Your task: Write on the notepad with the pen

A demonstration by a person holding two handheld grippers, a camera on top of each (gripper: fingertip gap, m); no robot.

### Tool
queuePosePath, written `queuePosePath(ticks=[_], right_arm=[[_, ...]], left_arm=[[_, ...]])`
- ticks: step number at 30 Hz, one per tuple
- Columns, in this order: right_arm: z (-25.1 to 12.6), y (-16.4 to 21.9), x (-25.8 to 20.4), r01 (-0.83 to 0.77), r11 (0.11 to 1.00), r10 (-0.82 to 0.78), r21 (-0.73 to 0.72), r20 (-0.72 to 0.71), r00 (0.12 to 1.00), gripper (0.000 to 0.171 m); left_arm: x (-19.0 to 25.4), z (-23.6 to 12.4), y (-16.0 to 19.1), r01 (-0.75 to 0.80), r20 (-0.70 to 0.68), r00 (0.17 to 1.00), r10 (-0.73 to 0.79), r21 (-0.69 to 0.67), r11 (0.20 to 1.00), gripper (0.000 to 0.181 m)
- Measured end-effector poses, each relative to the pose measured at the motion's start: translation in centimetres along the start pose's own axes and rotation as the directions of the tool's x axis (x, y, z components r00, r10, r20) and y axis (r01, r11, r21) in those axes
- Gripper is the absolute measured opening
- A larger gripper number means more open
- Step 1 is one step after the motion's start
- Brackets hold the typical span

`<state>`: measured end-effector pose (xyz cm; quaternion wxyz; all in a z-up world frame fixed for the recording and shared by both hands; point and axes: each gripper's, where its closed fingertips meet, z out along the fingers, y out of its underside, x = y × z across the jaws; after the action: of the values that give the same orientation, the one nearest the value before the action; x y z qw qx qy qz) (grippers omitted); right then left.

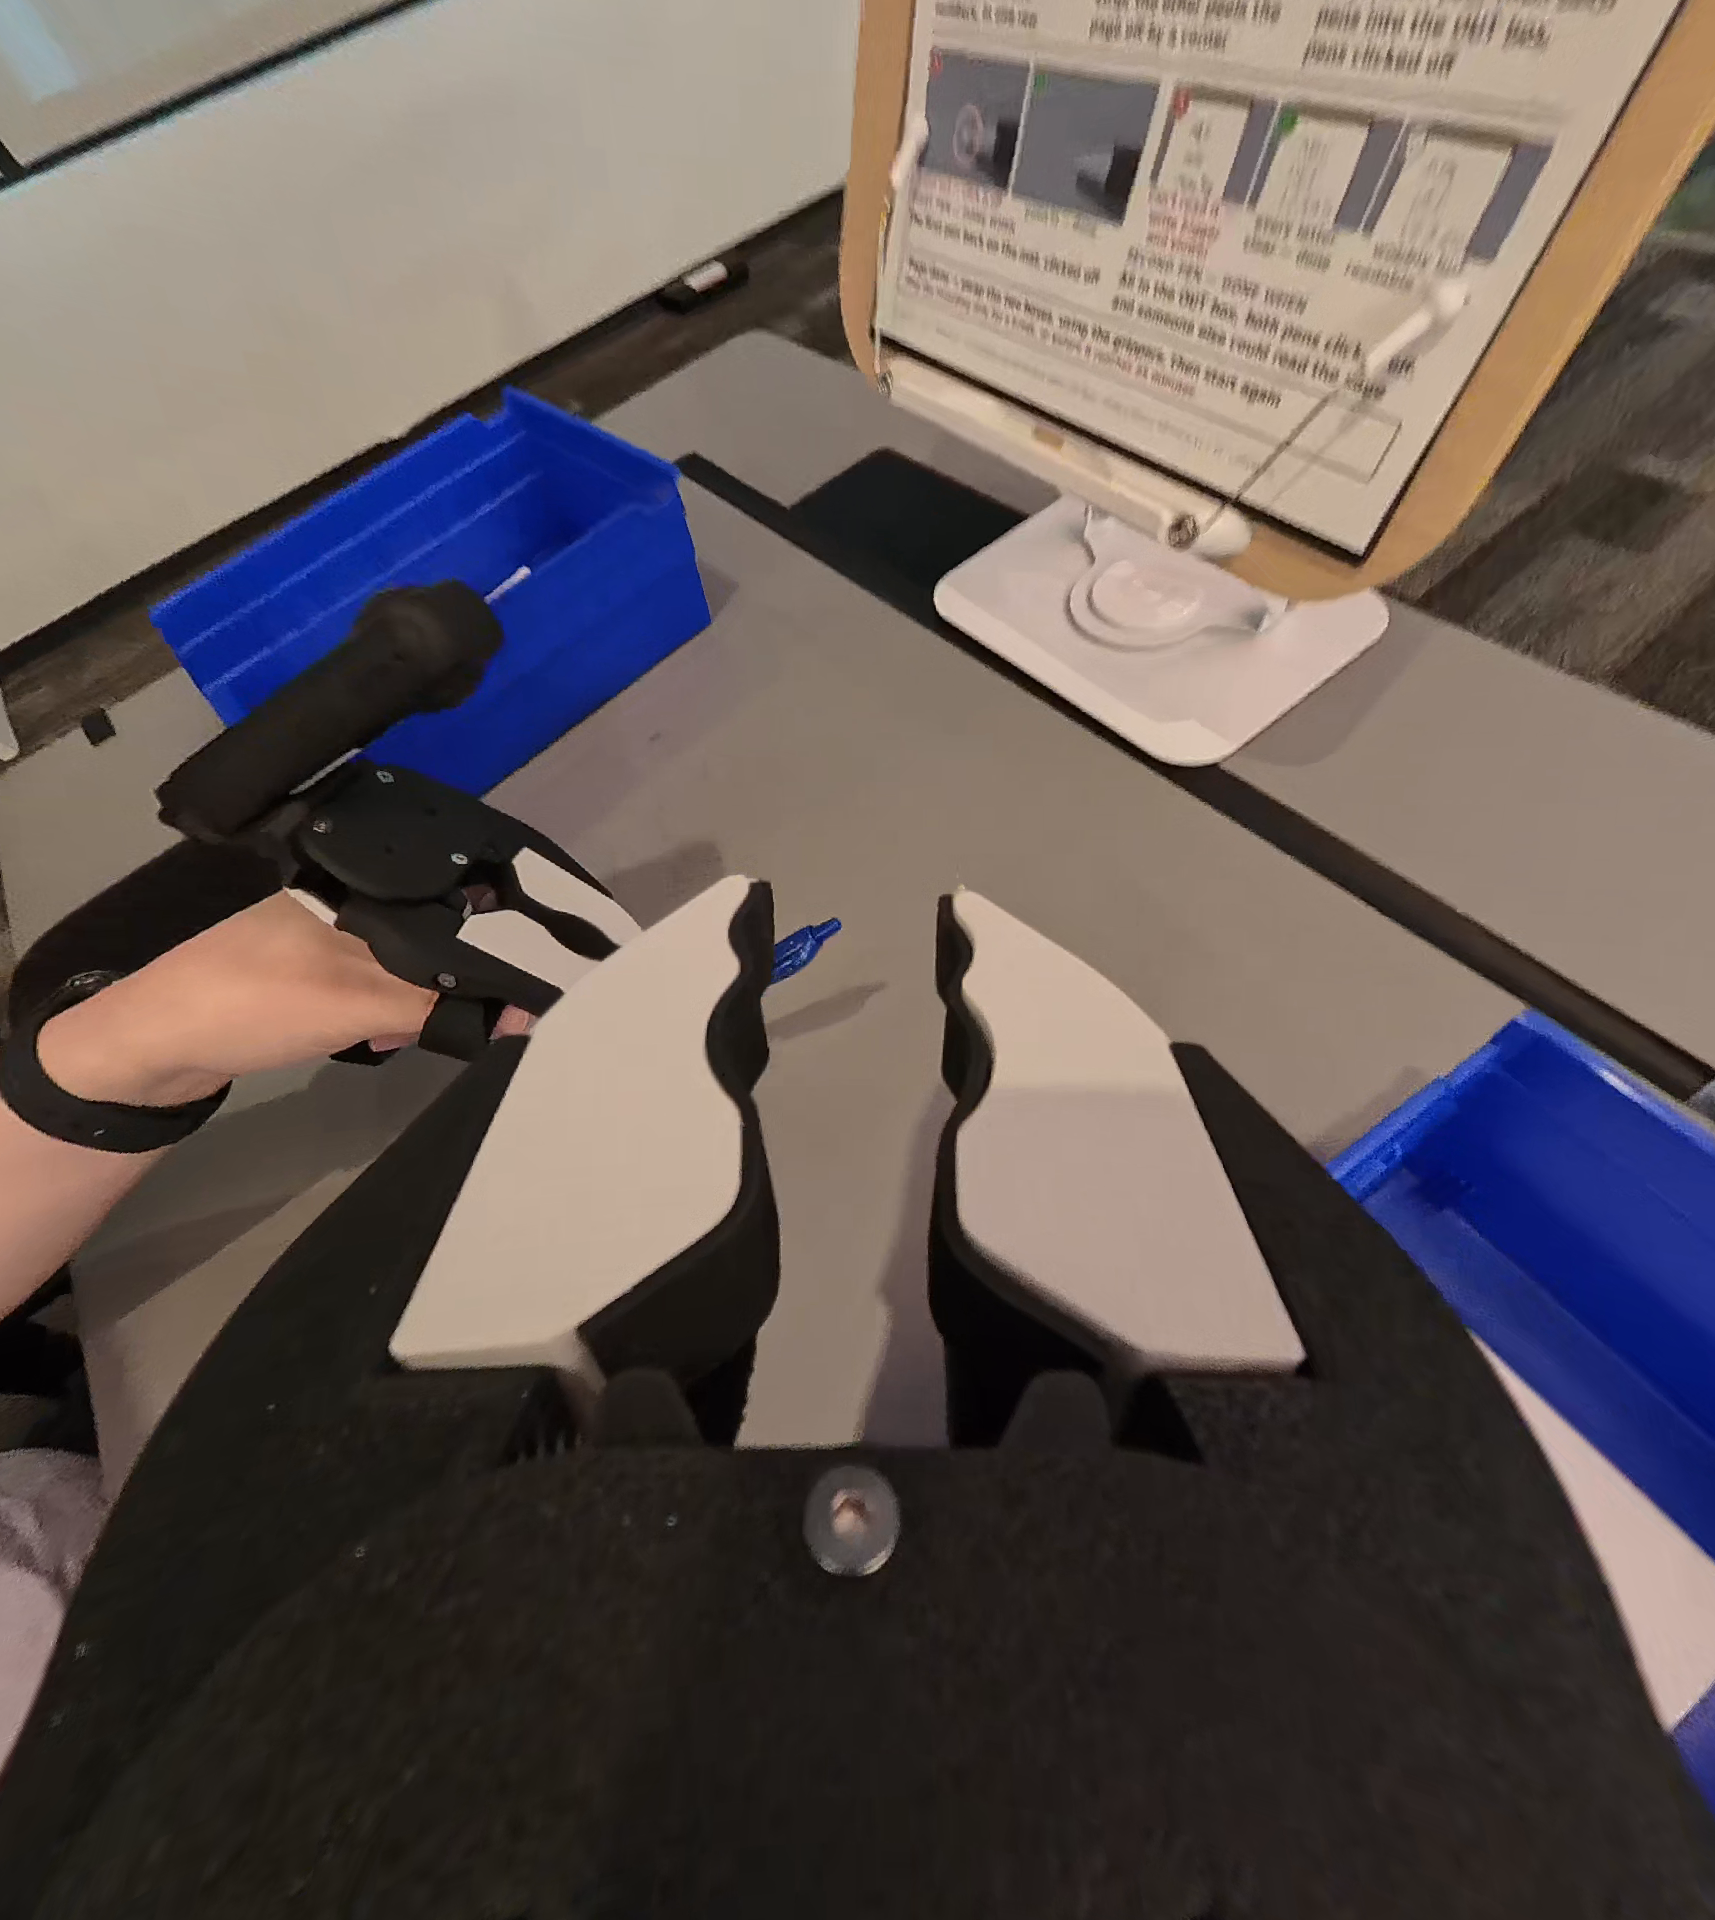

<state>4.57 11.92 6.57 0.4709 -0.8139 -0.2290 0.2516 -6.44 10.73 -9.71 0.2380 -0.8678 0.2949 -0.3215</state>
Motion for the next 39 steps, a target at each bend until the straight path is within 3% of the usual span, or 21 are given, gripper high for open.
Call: queuePosePath(ticks=[13,17,26,39], right_arm=[[2.2,2.5,0.6,-0.032,0.989,0.031,-0.145,-0.008,0.999,0.029],[1.9,2.5,0.8,-0.037,0.989,0.034,-0.141,-0.017,0.999,0.028],[1.2,2.2,1.1,-0.046,0.993,0.044,-0.112,-0.016,0.999,0.028],[0.0,2.5,2.4,-0.084,0.992,0.08,-0.094,-0.043,0.996,0.028]], left_arm=[[4.5,3.9,1.8,0.18,-0.227,0.954,-0.194,-0.082,0.98,0.01],[3.8,5.1,2.2,0.181,-0.118,0.975,-0.186,-0.052,0.982,0.01],[3.3,6.4,3.3,0.094,0.126,0.989,-0.078,-0.133,0.987,0.01],[3.7,7.3,3.6,0.138,0.163,0.98,-0.116,-0.131,0.982,0.01]])
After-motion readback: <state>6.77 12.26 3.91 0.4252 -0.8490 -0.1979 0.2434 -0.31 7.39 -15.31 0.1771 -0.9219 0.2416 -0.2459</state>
